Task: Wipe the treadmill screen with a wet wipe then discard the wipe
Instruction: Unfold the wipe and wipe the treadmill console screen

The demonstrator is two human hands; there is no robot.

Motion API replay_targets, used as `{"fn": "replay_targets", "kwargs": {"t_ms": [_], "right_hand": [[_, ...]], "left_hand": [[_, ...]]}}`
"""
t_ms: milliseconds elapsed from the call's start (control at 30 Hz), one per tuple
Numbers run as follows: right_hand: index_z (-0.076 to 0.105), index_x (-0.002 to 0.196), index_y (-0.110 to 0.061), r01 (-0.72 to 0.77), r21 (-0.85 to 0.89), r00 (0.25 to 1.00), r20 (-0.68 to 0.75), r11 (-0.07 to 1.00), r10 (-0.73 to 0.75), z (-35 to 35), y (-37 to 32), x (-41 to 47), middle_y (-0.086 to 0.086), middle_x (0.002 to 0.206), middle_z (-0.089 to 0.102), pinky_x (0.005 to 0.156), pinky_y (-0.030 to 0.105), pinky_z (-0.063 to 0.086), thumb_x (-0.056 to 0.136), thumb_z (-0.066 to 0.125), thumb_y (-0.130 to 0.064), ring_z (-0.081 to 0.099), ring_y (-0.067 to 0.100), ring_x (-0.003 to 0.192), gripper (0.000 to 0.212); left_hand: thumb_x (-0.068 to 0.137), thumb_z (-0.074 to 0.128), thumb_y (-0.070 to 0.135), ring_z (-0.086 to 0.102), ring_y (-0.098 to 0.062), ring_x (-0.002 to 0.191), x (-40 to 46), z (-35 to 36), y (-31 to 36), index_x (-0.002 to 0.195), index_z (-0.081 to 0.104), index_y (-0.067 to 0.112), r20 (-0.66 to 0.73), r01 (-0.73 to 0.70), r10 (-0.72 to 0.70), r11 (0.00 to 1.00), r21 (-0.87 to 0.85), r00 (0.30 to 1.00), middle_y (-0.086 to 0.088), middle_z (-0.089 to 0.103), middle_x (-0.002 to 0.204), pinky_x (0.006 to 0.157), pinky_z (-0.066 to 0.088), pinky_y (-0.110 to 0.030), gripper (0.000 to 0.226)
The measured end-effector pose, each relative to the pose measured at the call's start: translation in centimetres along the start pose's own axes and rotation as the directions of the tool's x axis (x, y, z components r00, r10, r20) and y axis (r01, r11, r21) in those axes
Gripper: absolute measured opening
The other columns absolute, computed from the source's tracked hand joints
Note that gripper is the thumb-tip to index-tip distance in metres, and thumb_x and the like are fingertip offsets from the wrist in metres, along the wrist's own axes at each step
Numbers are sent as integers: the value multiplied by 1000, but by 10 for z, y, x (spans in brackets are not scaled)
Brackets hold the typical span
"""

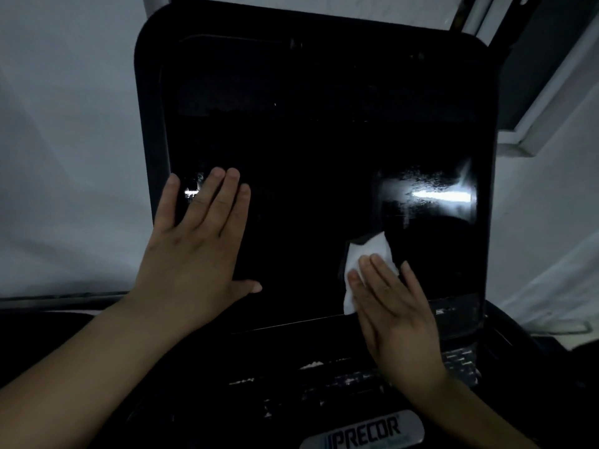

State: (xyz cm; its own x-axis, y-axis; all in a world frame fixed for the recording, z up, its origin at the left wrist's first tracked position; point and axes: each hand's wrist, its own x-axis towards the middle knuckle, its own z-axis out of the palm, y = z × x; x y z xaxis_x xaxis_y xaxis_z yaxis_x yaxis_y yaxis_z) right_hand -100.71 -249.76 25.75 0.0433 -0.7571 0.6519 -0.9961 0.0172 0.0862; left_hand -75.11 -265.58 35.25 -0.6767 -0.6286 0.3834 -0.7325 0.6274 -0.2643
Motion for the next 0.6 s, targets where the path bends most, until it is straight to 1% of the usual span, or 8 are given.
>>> {"fn": "replay_targets", "kwargs": {"t_ms": [67, 167, 267, 333, 433, 600], "right_hand": [[61, 140, -8, 8, -26, 1000, -25, 1000, -9, -3, 11, 24, 13, 150, 55, 120, 59, 32, 97, 56, -14, 46, 28, 145, 44], [60, 141, -9, 4, -86, 996, -89, 996, -11, -7, 36, 83, 14, 150, 56, 120, 58, 31, 100, 51, -19, 48, 30, 144, 43], [62, 138, -8, -15, -117, 986, -168, 993, -5, -11, 59, 141, 15, 145, 60, 121, 55, 31, 100, 53, -17, 52, 29, 140, 40], [62, 138, -7, -22, -112, 981, -193, 993, -1, -10, 67, 158, 15, 145, 60, 121, 54, 30, 101, 51, -18, 52, 29, 140, 39], [60, 140, -8, -52, -88, 981, -193, 995, 34, -5, 65, 146, 15, 148, 58, 122, 53, 30, 104, 48, -20, 48, 28, 143, 40], [59, 141, -5, -37, -32, 991, -129, 999, 32, 0, 45, 71, 16, 150, 55, 119, 57, 33, 101, 49, -16, 46, 31, 145, 43]], "left_hand": [[61, 69, 78, 14, -31, 156, 0, 0, 0, 158, 20, 2, -4, -3, 3, 1000, 0, 1000, -20, 17, 167, 122, 6, -66, 133], [61, 68, 79, 13, -31, 156, 0, -1, 0, 158, 20, 2, 2, -2, 2, 1000, 13, 1000, -19, 16, 168, 121, 8, -66, 133], [61, 67, 80, 13, -30, 156, 0, -1, 0, 158, 19, 2, 13, 1, -2, 1000, 15, 1000, -19, 15, 168, 121, 9, -66, 134], [61, 66, 82, 12, -30, 156, 0, -2, 0, 159, 17, 3, 17, 5, -5, 1000, 22, 1000, -18, 14, 168, 122, 7, -65, 134], [62, 64, 83, 10, -30, 157, 0, -1, 0, 159, 16, 3, 22, 5, -6, 999, 32, 1000, -18, 12, 169, 122, 8, -65, 134], [61, 67, 80, 10, -30, 157, 0, -1, 2, 159, 17, 3, 14, 12, -13, 999, 30, 1000, -19, 13, 168, 122, 7, -66, 134]]}}
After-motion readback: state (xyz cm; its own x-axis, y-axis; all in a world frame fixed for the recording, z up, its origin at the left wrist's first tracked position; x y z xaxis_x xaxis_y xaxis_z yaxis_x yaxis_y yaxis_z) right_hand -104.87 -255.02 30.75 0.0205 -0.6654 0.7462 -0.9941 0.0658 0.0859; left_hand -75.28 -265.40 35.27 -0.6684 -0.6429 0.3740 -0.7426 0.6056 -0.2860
